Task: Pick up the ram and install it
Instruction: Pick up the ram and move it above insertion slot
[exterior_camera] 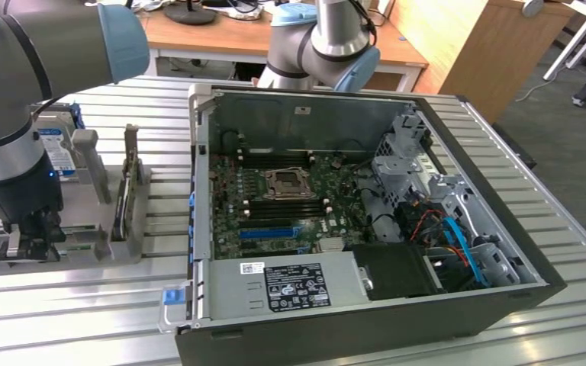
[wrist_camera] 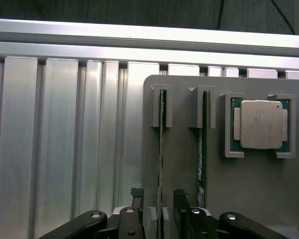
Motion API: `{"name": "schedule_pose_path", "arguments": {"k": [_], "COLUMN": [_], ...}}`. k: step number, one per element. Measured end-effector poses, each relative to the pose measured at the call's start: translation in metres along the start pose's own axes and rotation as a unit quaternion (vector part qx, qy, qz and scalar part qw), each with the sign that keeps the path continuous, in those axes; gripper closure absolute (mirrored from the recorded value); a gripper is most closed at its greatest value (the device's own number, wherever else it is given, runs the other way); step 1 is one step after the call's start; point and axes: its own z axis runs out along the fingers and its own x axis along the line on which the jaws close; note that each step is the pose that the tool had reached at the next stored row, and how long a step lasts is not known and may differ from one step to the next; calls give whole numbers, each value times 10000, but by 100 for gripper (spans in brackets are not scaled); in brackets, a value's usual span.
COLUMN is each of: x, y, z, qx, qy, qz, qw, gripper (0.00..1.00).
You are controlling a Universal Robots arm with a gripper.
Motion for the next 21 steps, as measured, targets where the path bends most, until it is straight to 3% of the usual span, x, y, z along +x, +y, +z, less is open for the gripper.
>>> {"name": "schedule_pose_path", "arguments": {"k": [10,12,13,21], "x": [2,2,2,2], "y": [0,0,0,0], "z": [0,0,0,0], "qx": [0,0,0,0], "qy": [0,0,0,0], "qz": [0,0,0,0], "qw": [10000,10000,10000,10000], "gripper": [63,64,71,71]}}
